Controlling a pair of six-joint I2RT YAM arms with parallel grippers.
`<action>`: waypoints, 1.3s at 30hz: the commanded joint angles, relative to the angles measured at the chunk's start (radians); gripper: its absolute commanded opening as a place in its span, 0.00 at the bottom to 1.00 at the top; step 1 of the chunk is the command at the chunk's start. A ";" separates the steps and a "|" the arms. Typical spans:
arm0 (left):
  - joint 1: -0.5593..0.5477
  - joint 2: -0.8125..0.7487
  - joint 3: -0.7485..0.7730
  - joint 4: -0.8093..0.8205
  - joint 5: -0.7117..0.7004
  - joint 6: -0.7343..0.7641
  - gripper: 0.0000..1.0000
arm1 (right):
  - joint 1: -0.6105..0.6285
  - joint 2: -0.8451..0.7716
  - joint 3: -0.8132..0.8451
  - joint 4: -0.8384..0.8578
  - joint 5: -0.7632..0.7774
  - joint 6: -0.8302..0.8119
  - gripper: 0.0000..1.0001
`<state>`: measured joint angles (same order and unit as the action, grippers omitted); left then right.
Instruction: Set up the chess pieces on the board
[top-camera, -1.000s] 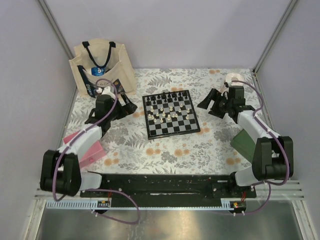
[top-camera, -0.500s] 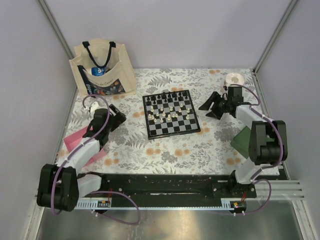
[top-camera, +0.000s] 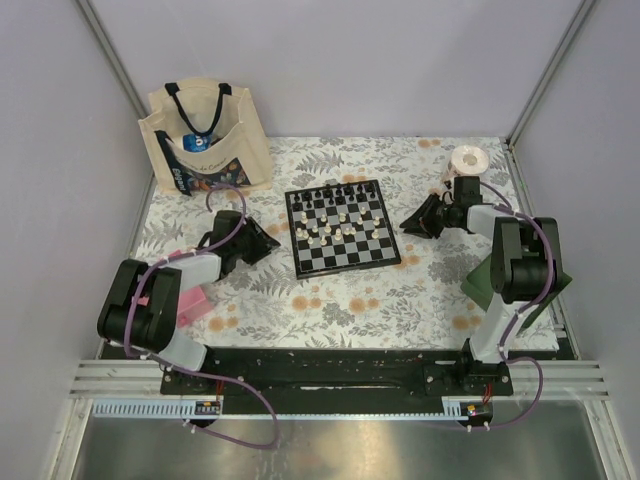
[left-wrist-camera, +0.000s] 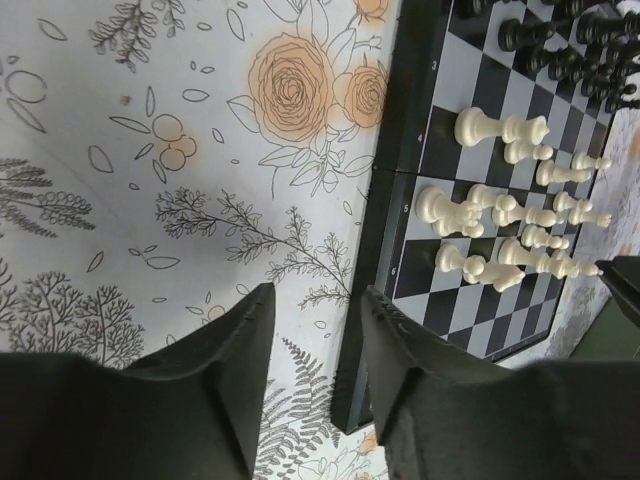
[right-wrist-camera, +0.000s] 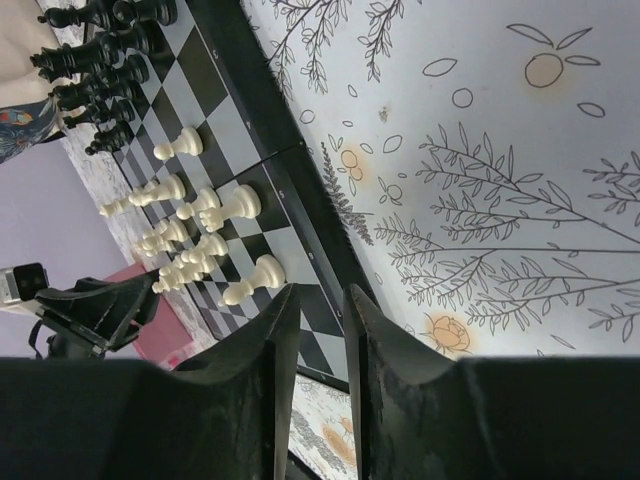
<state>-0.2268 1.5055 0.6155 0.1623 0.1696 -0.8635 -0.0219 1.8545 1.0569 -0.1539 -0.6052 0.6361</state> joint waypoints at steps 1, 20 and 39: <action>-0.002 0.047 0.038 0.103 0.088 -0.031 0.35 | -0.001 0.034 0.045 0.022 -0.033 0.011 0.32; -0.060 0.229 0.063 0.227 0.166 -0.048 0.30 | 0.016 0.118 0.061 0.039 -0.105 0.016 0.34; -0.117 0.226 0.056 0.237 0.166 -0.035 0.37 | 0.065 0.138 0.040 -0.006 -0.068 -0.027 0.36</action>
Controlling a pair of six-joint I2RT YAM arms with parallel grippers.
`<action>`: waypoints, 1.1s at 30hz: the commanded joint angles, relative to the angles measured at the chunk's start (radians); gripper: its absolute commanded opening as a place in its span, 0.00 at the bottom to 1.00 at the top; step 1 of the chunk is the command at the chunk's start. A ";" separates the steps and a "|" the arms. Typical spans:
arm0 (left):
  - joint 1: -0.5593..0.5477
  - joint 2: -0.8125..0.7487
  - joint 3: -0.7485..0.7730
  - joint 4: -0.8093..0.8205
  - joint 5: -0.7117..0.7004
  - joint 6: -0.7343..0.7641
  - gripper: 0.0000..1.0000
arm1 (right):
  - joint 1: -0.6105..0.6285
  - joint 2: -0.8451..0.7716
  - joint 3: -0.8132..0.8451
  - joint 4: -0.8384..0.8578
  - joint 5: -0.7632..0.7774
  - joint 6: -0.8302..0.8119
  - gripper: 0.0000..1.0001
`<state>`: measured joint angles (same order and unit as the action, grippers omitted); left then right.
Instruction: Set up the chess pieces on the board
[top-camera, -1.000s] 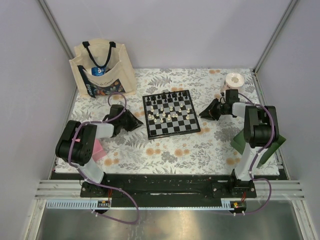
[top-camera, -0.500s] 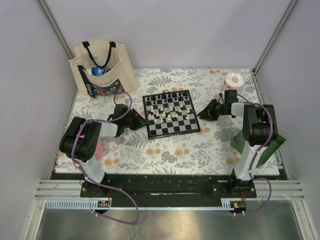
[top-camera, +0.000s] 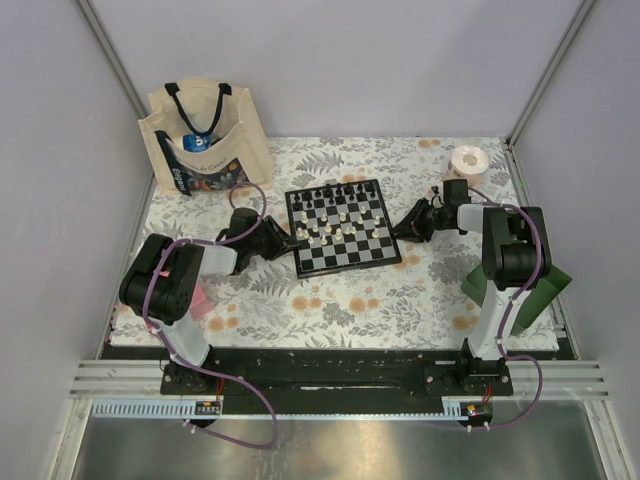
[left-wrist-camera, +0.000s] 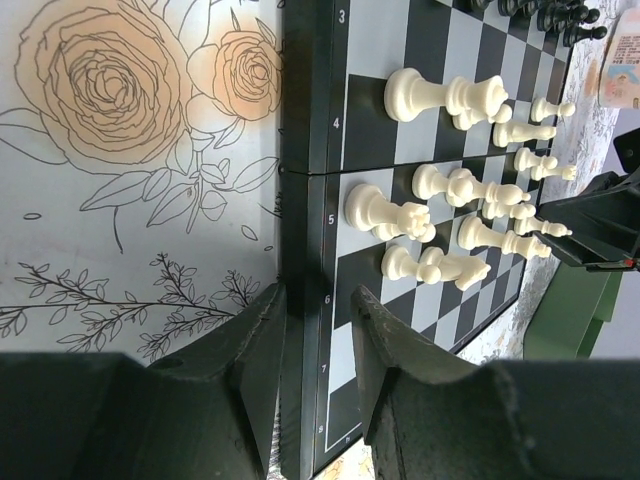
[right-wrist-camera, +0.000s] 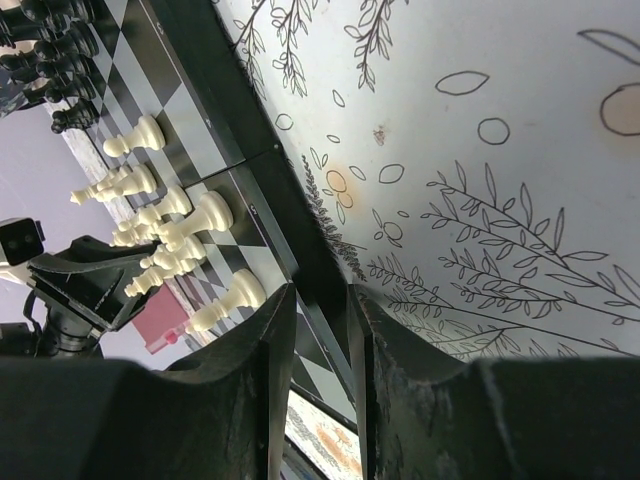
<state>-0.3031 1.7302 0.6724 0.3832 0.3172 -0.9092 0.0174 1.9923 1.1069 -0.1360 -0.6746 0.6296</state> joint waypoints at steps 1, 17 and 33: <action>-0.047 0.002 0.000 0.017 0.022 0.010 0.37 | 0.027 -0.004 -0.016 -0.024 0.004 -0.022 0.36; -0.113 -0.058 -0.083 0.040 0.025 -0.011 0.39 | 0.036 -0.096 -0.145 -0.004 0.032 -0.034 0.35; -0.145 -0.175 -0.224 -0.030 -0.058 -0.007 0.41 | 0.041 -0.234 -0.389 0.088 0.052 -0.019 0.35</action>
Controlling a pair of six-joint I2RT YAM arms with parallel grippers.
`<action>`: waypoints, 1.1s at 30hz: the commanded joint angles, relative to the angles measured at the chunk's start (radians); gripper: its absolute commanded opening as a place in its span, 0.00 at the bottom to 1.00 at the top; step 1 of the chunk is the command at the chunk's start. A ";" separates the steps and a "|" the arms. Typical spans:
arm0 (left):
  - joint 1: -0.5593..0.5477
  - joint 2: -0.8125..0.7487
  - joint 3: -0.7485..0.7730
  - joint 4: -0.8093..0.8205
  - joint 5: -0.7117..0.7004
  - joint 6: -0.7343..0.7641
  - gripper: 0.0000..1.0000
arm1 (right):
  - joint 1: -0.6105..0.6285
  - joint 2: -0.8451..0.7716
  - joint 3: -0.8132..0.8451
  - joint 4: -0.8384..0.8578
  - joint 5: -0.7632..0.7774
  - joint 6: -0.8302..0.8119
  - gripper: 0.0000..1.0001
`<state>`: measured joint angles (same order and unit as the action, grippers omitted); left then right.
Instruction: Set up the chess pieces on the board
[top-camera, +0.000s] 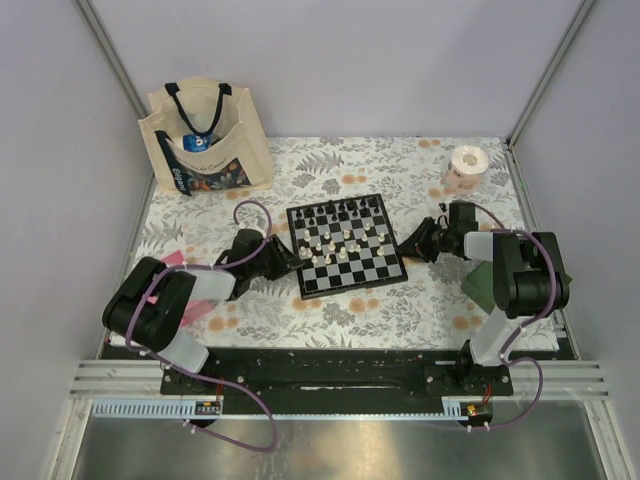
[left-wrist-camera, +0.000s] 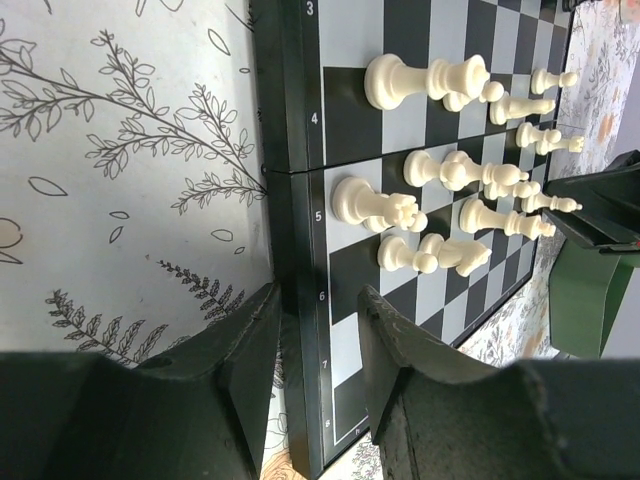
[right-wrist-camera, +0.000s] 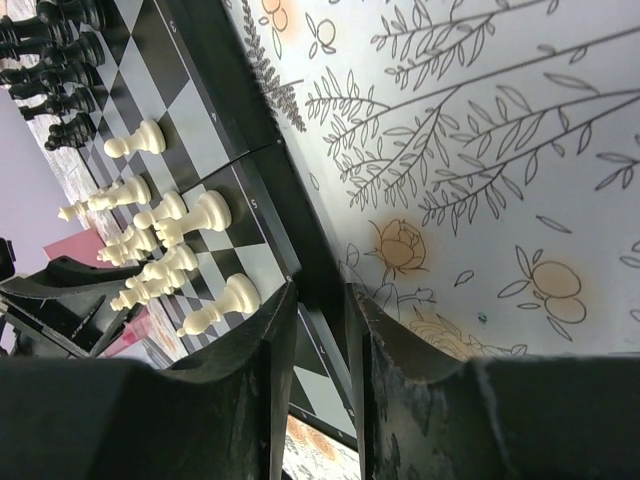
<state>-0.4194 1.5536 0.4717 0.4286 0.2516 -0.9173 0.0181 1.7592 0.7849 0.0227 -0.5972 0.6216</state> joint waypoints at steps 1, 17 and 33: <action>-0.028 -0.001 -0.030 -0.065 0.009 -0.002 0.41 | 0.042 -0.006 -0.073 -0.070 -0.029 -0.011 0.34; -0.028 -0.197 0.047 -0.355 -0.179 0.132 0.63 | 0.043 -0.133 0.054 -0.165 0.120 -0.008 0.53; -0.027 -0.549 0.211 -0.666 -0.808 0.376 0.94 | 0.163 -0.256 0.347 -0.514 0.436 -0.267 0.56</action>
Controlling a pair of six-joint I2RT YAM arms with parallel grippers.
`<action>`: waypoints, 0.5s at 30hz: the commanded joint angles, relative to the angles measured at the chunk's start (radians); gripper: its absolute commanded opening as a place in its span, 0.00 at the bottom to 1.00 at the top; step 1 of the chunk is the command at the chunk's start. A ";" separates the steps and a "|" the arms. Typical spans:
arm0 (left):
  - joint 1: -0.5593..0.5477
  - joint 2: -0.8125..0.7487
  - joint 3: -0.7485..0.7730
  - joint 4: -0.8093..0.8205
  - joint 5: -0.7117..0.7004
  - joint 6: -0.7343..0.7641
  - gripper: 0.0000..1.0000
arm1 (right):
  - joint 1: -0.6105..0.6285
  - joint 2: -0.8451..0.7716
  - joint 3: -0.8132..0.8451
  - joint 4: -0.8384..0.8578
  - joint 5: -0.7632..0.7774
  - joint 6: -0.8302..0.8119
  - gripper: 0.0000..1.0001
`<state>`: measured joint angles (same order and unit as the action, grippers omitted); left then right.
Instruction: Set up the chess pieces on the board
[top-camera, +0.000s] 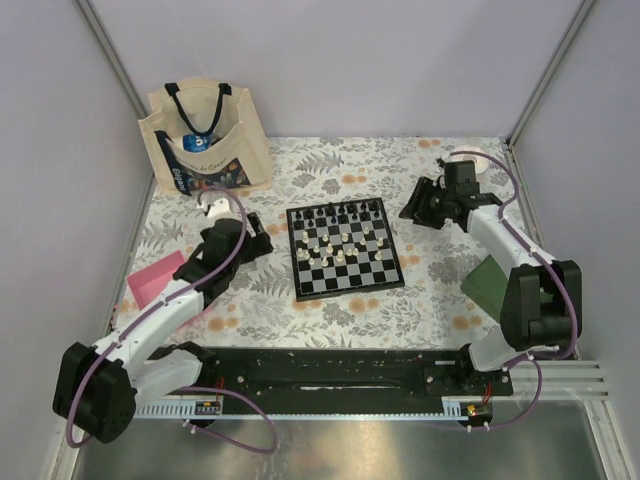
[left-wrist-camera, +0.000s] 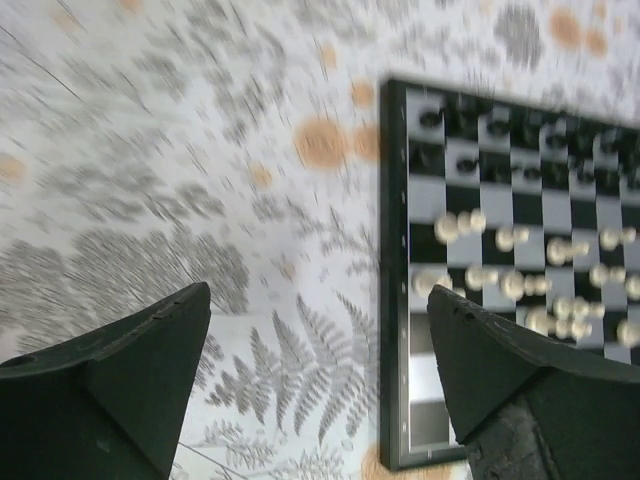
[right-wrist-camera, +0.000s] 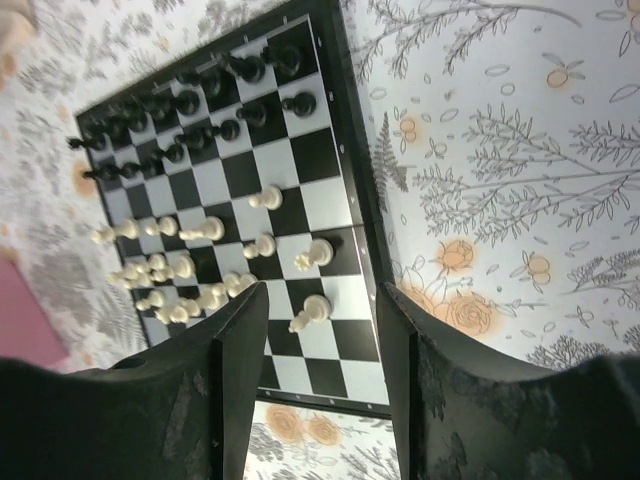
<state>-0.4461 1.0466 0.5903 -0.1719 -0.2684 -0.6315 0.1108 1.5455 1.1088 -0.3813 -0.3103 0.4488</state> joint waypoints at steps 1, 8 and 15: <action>-0.002 -0.048 0.100 -0.078 -0.352 0.061 0.95 | 0.082 -0.047 0.025 -0.113 0.167 -0.101 0.56; -0.002 -0.077 0.161 -0.199 -0.471 -0.105 0.98 | 0.233 -0.134 0.063 -0.122 0.336 -0.154 0.76; -0.002 -0.155 0.327 -0.416 -0.372 0.036 0.99 | 0.239 -0.156 0.037 0.049 0.062 -0.119 1.00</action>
<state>-0.4461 0.9737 0.7959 -0.4976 -0.6647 -0.6823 0.3511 1.3880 1.1114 -0.4286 -0.1238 0.3267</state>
